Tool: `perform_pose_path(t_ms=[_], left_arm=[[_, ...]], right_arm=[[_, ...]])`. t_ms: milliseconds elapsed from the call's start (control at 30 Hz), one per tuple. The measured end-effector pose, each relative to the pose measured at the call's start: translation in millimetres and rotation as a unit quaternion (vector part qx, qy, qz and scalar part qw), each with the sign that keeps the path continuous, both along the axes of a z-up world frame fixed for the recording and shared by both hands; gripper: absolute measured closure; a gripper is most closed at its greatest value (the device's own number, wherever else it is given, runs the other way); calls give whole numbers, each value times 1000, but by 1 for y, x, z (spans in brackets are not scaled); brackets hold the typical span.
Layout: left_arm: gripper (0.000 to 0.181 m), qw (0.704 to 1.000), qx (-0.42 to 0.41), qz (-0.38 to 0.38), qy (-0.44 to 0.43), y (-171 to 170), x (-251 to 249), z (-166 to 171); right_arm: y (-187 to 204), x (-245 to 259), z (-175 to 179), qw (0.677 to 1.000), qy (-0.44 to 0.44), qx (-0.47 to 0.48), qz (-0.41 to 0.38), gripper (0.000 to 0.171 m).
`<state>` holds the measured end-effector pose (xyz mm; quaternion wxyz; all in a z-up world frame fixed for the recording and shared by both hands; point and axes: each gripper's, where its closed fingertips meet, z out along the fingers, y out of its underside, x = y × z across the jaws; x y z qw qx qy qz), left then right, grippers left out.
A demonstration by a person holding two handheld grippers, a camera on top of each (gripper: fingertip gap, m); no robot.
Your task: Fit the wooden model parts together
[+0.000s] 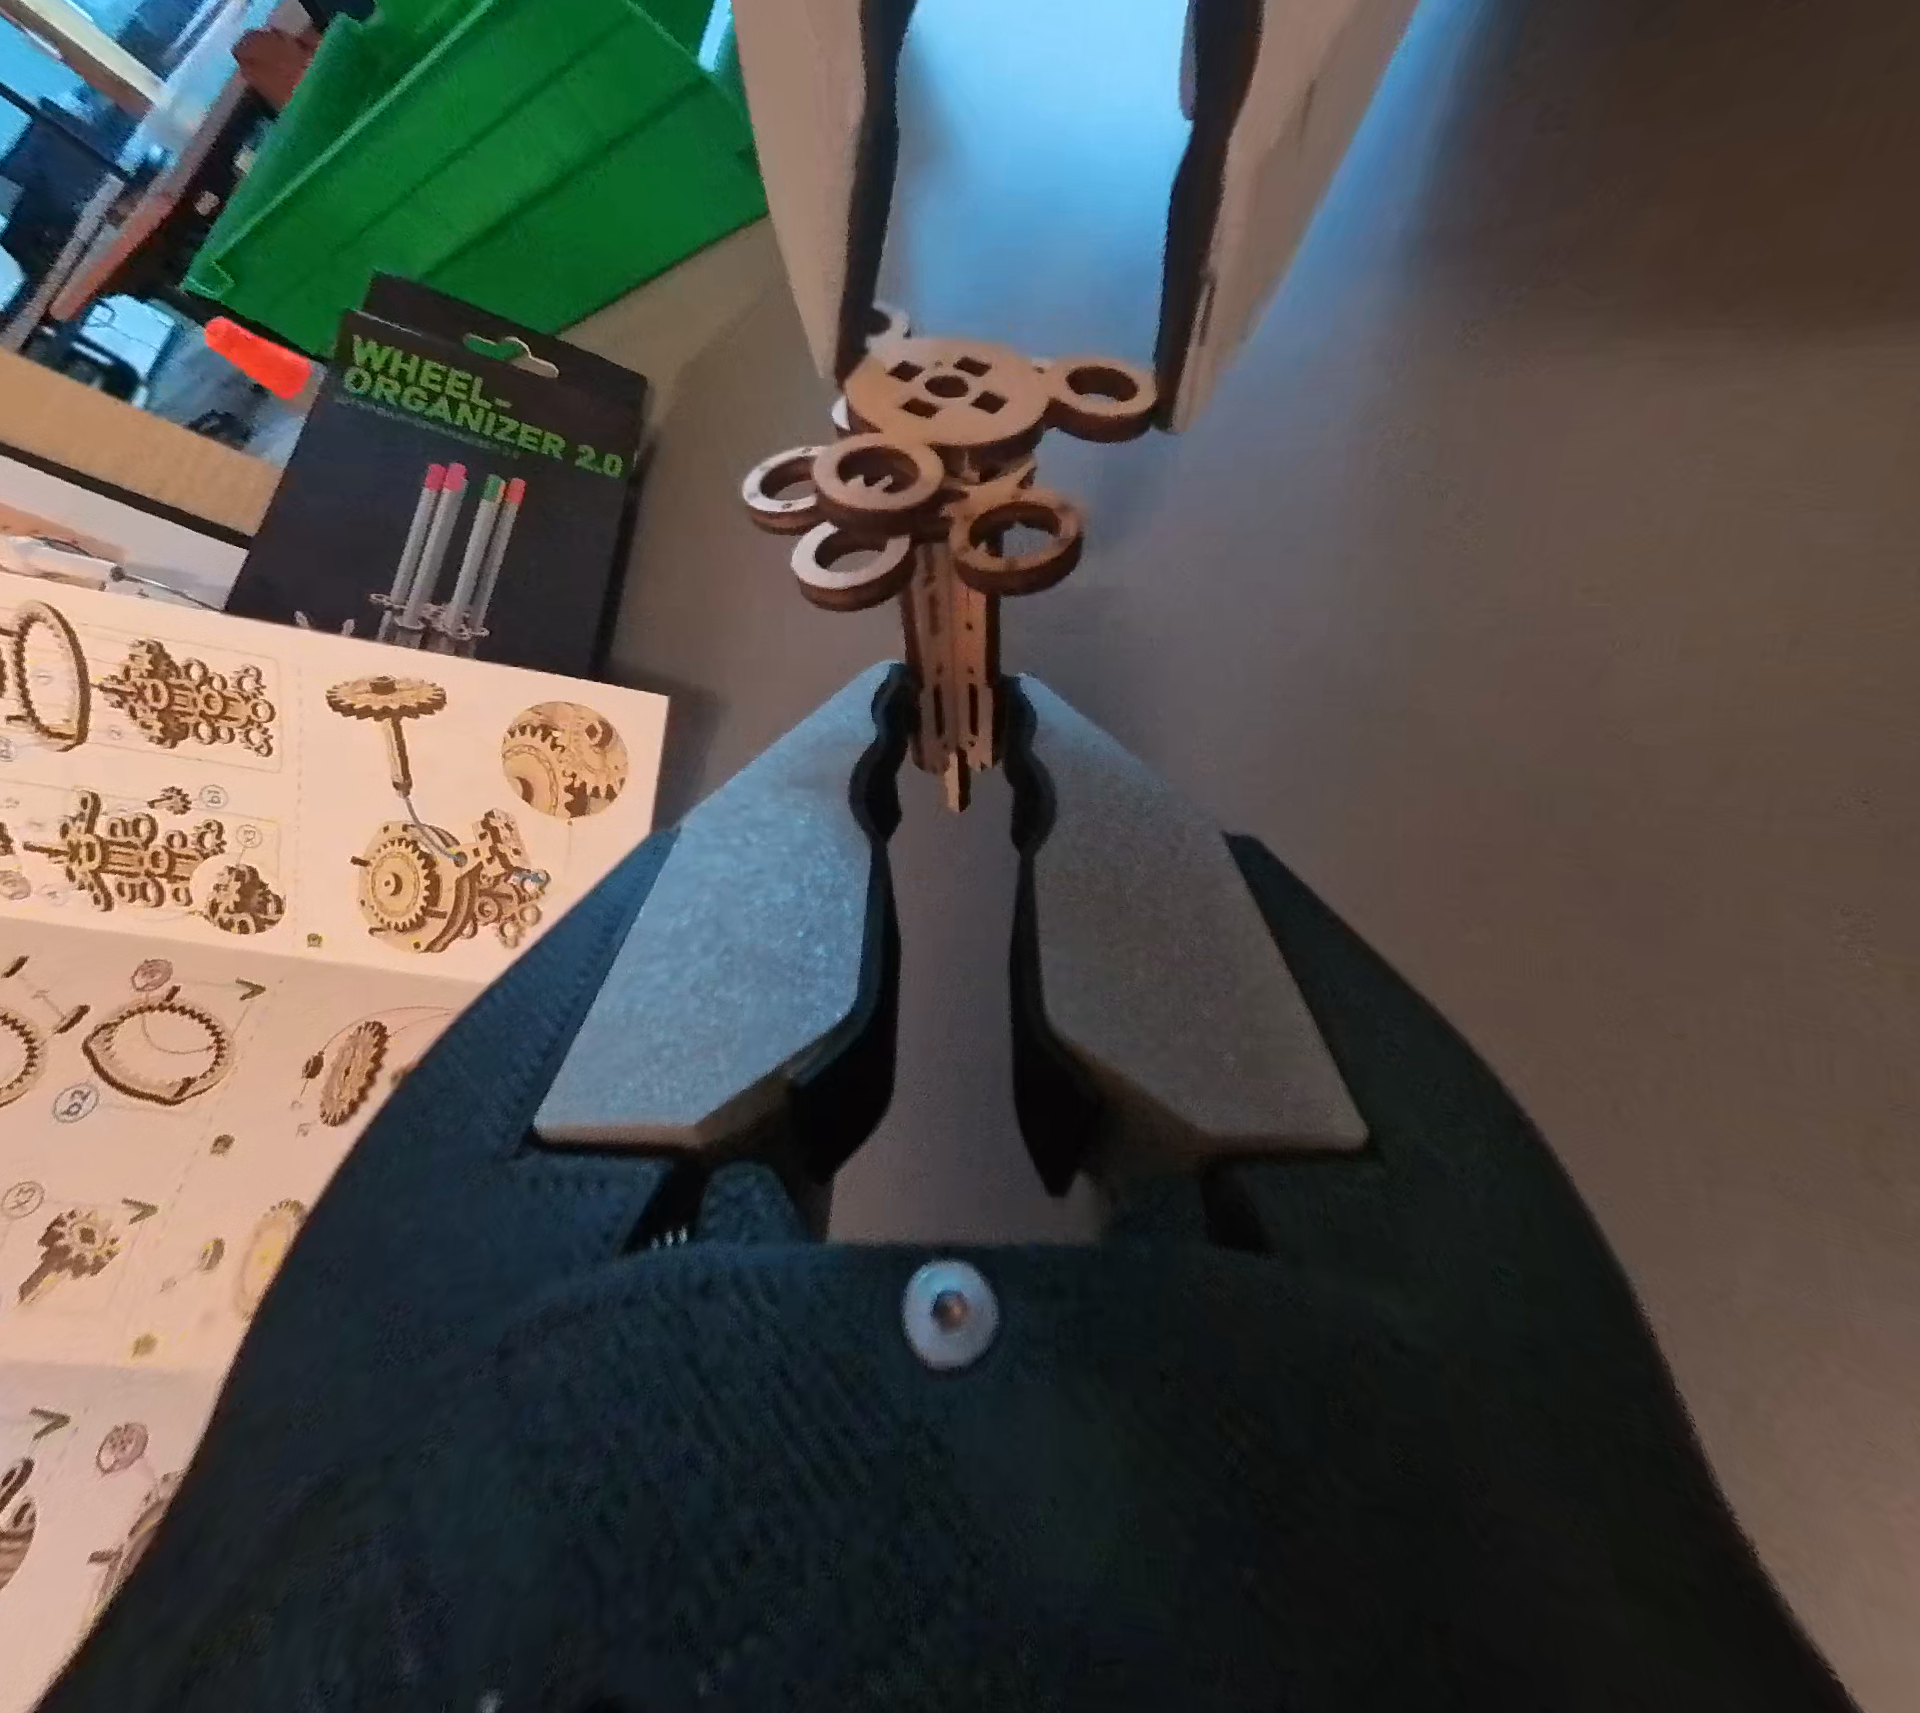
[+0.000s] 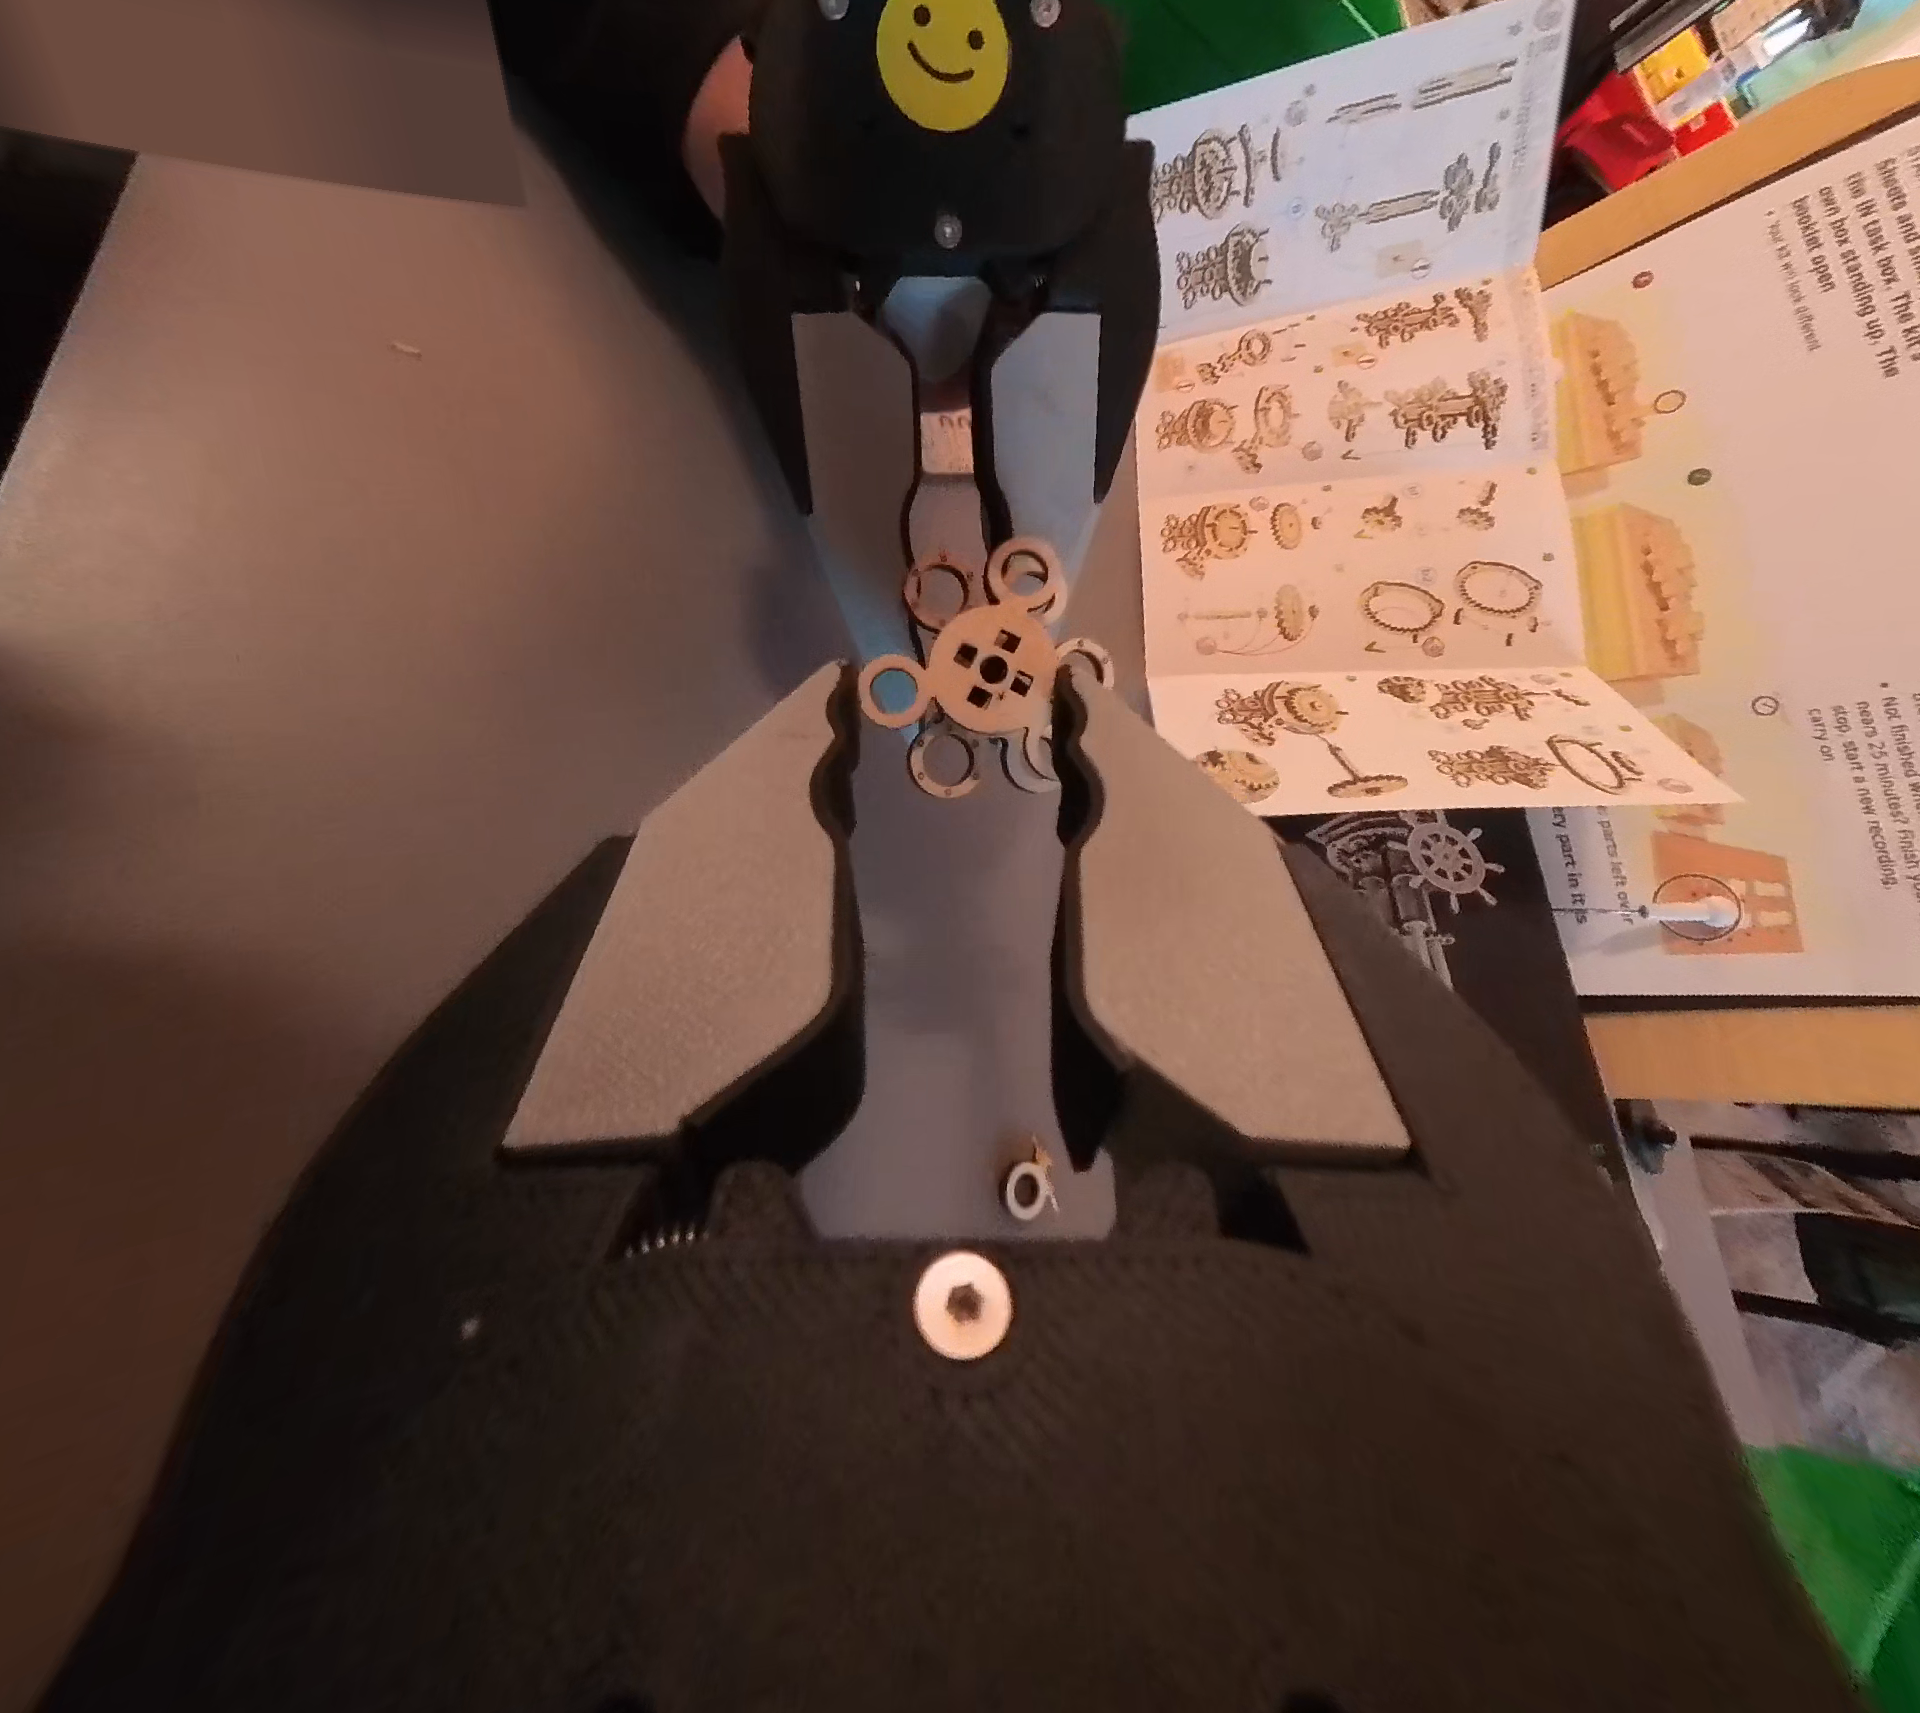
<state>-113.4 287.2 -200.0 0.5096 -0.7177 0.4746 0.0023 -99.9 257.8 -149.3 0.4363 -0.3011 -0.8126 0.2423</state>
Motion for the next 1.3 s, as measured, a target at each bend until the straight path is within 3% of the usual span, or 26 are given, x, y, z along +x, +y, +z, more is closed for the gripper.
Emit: perform_pose_path(t_ms=[500, 667, 1300], left_arm=[[167, 999, -25, 27, 12, 2, -3, -9], [167, 999, -7, 34, -19, 6, -3, 1], [167, 997, 64, 40, -8, 13, -6, 15]], right_arm=[[6, -1, -8, 996, -26, -80, -12, 137], [7, -5, 3, 994, 0, -103, -27, 137], [6, -6, 14, 994, 34, -98, -30, 137]])
